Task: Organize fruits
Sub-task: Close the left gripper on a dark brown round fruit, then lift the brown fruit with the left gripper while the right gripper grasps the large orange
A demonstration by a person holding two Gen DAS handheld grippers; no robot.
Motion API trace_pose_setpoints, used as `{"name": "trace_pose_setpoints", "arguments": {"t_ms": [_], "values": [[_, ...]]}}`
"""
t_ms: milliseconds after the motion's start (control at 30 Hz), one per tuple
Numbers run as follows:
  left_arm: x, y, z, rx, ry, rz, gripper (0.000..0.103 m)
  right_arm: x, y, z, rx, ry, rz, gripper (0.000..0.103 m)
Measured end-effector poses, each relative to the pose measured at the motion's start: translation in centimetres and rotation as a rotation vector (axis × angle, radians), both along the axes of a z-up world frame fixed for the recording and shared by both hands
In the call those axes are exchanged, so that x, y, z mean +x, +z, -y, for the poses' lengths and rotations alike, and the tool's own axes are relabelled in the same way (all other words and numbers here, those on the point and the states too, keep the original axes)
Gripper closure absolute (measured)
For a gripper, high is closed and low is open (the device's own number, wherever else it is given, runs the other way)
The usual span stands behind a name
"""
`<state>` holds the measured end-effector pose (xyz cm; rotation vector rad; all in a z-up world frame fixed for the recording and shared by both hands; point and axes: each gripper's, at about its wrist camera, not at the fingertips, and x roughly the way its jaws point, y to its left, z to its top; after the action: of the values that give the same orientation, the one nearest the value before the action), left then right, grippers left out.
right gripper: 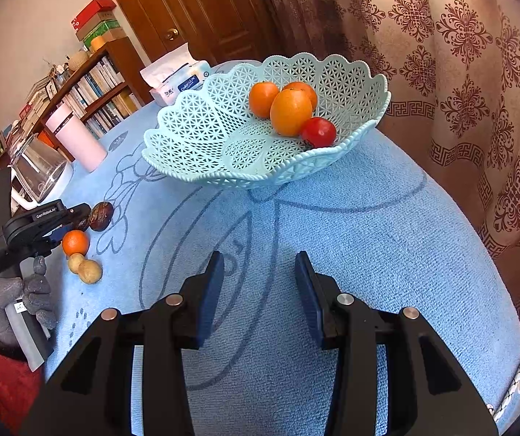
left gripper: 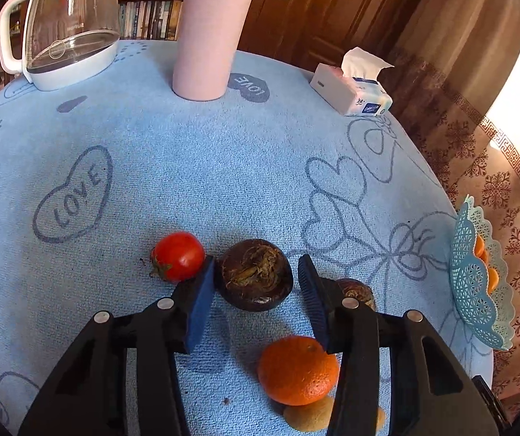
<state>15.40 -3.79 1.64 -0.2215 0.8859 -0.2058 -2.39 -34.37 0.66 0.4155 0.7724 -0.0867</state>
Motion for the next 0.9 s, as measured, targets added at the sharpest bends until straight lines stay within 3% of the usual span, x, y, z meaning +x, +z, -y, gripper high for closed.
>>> {"name": "trace_pose_setpoints", "arguments": {"t_ms": [167,267,600,900], "values": [[-0.3,-0.1,-0.2,-0.004,-0.013,0.021,0.06,0.1,-0.1,-0.2,-0.012,-0.001,-0.007,0.061],[-0.8,0.2,-1.0,-0.048,-0.011,0.026,0.06,0.2,-0.1,-0.4,-0.023,-0.002,-0.011,0.061],[-2.9,3.7,-4.2,-0.124,0.042,0.142,0.06,0.7,0.5,-1.5,-0.078,0.008,-0.031,0.061],[-3.4,4.3,-7.2,-0.151,0.132,0.174,0.06,3.5,2.5,-8.4,-0.094,0.212,0.003,0.061]]}}
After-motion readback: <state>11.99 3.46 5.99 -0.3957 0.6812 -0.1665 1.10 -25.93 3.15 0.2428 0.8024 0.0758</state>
